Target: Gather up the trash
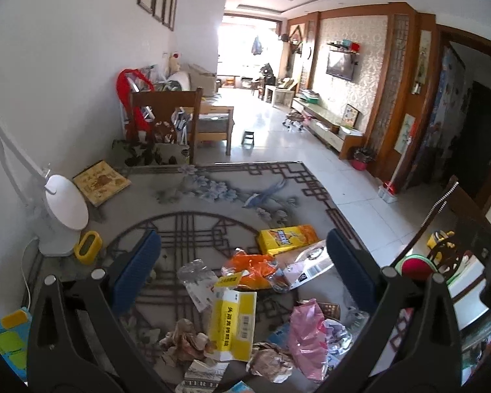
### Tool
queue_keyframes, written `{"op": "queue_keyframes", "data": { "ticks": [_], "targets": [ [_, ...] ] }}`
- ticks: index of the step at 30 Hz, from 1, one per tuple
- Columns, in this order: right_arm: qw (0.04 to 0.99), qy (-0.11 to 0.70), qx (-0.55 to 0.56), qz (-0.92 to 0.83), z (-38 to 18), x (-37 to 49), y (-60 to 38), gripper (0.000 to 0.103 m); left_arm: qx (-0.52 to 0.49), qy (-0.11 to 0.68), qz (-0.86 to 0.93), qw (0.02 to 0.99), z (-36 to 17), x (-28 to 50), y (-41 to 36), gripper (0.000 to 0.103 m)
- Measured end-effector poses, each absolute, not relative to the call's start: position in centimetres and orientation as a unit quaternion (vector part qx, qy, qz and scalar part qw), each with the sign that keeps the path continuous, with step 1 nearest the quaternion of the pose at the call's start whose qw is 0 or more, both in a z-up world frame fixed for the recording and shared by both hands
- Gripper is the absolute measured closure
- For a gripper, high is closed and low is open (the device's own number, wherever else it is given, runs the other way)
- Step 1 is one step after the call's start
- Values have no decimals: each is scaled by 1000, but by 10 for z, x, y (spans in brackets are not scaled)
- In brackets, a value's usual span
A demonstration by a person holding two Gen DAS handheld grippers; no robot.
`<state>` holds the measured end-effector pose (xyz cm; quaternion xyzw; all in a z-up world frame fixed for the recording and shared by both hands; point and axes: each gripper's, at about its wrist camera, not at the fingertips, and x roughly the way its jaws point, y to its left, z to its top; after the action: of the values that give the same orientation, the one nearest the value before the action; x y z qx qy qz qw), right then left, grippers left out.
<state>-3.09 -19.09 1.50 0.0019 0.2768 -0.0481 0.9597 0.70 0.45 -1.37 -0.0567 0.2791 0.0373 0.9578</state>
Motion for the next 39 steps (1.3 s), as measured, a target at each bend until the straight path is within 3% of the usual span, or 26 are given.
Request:
{"op": "queue_keyframes", "data": {
  "ticks": [23,34,39],
  "targets": [
    [959,277,8,-49,14,-33,-194,7,-75,281,28,956,-12,4,7,4],
    [959,282,-4,-8,7,-38,-193,7,-11,247,54,967,-15,0,6,4],
    [906,380,-77,169,-42,-39,-165,7,-22,307,42,950,-39,11,26,4]
  ]
}}
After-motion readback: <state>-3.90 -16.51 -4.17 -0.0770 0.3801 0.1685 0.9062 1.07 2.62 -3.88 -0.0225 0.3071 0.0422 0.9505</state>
